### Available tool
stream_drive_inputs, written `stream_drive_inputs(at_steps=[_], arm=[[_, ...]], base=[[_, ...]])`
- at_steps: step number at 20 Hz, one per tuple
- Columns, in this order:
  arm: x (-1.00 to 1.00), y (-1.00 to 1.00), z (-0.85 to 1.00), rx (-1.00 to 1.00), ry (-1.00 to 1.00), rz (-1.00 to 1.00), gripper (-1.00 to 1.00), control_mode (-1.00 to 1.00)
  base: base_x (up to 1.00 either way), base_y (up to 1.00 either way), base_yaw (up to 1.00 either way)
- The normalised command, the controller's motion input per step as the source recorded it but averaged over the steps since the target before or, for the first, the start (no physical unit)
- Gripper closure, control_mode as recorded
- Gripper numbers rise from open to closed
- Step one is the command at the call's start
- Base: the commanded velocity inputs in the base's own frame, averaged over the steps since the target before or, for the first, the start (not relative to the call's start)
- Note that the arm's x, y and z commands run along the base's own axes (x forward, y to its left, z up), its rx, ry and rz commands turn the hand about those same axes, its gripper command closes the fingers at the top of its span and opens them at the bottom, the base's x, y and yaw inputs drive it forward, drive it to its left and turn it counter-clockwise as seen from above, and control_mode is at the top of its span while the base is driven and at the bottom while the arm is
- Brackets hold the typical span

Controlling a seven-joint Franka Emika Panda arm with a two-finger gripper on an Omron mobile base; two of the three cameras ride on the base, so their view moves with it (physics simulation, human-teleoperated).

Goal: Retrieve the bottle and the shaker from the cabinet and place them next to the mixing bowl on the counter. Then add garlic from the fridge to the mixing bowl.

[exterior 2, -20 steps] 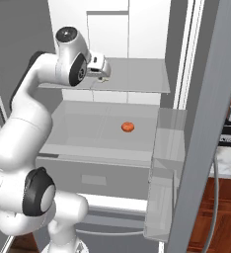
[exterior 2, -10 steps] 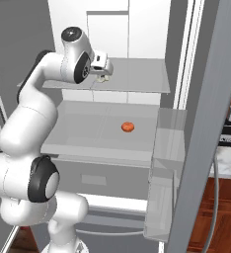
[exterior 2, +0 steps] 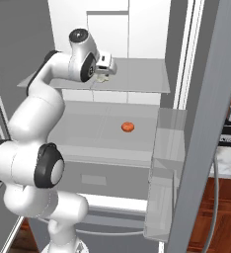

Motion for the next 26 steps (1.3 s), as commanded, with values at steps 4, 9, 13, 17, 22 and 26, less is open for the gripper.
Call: stream_drive_inputs(at_steps=[4,9,13,17,22,26], arm=[[0.25,-0.14,-0.1,0.0,0.0,0.0,-1.0,-1.0],[0.03,-0.02,-0.08,0.0,0.0,0.0,-1.0,-1.0],[0.06,0.0,-0.05,0.0,0.01,0.0,-1.0,-1.0],[0.03,0.0,-0.04,0.0,0.01,0.0,-1.0,-1.0],[0.08,0.0,-0.13,0.0,0.0,0.0,-1.0,-1.0],[0.09,0.0,-0.14,0.0,0.0,0.0,-1.0,-1.0]], base=[[0.0,0.0,0.0],[0.0,0.0,0.0],[0.0,0.0,0.0],[0.0,0.0,0.0],[0.0,0.0,0.0],[0.0,0.0,0.0]])
